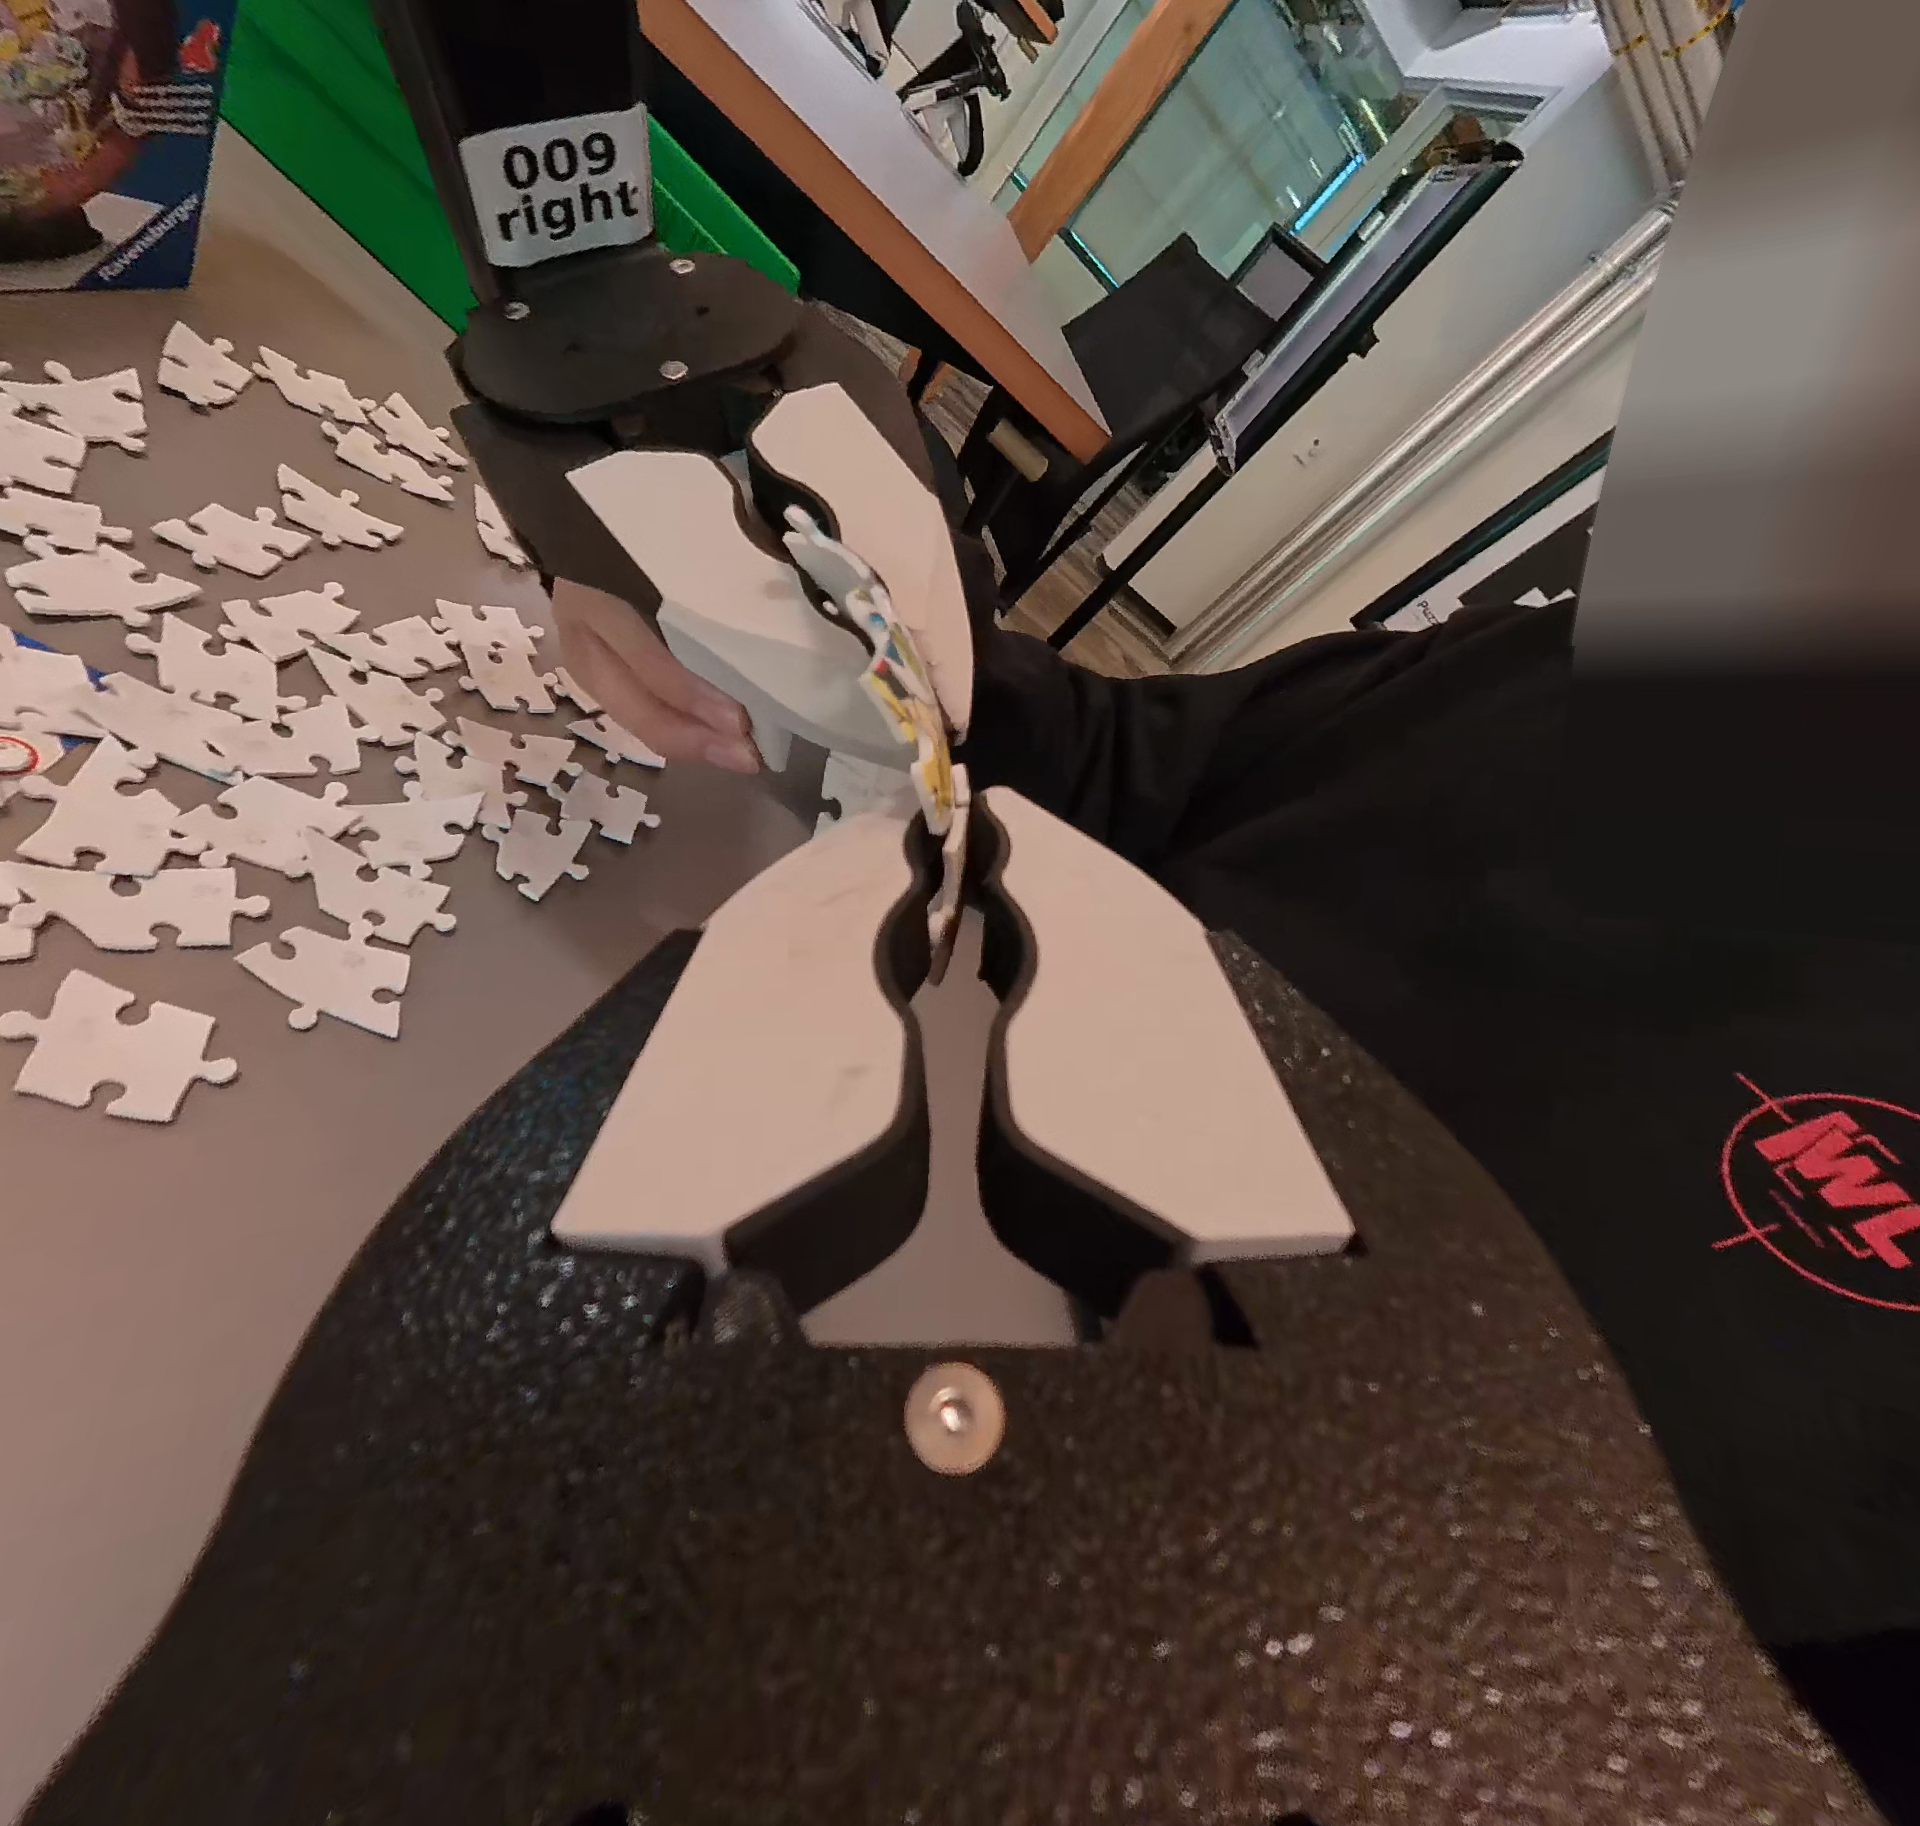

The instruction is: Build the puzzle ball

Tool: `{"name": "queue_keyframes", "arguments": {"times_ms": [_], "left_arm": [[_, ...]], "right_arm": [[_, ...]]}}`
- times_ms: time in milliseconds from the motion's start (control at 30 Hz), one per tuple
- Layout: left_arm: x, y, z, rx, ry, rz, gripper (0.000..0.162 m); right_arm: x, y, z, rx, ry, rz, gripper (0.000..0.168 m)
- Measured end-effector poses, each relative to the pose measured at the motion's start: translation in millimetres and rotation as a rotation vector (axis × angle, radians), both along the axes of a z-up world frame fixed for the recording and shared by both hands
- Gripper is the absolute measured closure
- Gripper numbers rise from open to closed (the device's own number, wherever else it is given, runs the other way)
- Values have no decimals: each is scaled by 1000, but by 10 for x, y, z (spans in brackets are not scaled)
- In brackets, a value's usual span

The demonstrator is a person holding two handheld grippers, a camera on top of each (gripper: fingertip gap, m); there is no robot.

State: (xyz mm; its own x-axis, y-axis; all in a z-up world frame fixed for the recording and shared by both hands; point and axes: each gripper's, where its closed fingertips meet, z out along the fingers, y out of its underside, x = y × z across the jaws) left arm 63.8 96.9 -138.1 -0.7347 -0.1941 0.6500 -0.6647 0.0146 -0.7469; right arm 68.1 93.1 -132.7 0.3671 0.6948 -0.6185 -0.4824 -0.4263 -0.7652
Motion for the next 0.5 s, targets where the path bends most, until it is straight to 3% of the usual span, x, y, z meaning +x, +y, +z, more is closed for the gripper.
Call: {"name": "queue_keyframes", "arguments": {"times_ms": [167, 500], "left_arm": [[4, 1, 47, -41, 25, -2, 159], [38, 20, -11, 42, 3, 18, 148]], "right_arm": [[6, 4, 35, 5, 20, -3, 164], [-2, 26, 12, -12, -8, -17, 164]]}}
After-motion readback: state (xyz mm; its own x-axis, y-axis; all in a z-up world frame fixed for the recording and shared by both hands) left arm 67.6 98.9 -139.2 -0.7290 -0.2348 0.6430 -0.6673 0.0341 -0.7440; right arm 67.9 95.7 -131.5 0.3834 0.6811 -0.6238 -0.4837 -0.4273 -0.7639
